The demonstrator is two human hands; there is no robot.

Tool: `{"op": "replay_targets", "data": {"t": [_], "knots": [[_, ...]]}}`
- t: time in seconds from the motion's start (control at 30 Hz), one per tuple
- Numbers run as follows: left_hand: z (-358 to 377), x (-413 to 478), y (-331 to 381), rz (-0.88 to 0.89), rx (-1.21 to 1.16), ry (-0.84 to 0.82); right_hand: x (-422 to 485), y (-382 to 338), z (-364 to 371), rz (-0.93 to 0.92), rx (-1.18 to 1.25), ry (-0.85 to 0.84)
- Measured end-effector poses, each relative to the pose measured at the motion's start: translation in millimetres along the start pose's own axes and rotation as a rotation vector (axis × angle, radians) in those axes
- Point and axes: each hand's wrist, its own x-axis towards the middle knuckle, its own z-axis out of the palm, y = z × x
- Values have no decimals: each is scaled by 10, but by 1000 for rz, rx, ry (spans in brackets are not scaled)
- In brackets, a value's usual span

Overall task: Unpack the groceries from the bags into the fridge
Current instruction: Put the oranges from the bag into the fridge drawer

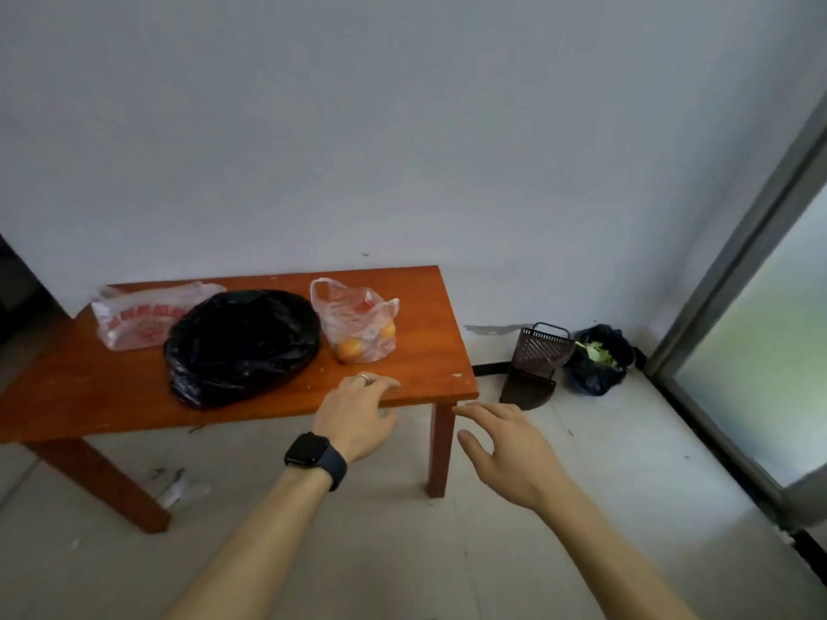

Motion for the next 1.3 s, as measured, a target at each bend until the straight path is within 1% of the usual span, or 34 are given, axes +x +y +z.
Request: {"op": "replay_targets", "data": {"t": [0.3,0.57,0.77,0.87,0.93,1.07,1.17,1.23,1.3], "knots": [[-222,1216,-859,-159,21,-51,1749,-50,292,-97,14,-138],[-231,2271,-1508,-210,8,-131,3122,-140,467,-162,-1,-181],[-88,3192,-1896,-128,-9,-219,4154,-209,735,-144,-15,-235],[152,3675,-2101,-65,-7,-281,4647,-151,1052,-68,-28,-287],[351,3934,-2215,-33,-11,-366,4921,-111,1292,-12,-19,-336],[706,4210,-2304,46,30,-573,5299,-25,1777,91,-32,-515],[903,4313,-2472,67,76,-694,5446,66,2016,155,-107,-630],[993,4357,-2612,112,110,-757,5478,132,2100,188,-191,-657],[982,4360,-2701,206,109,-828,5471,198,2153,236,-253,-663]]}}
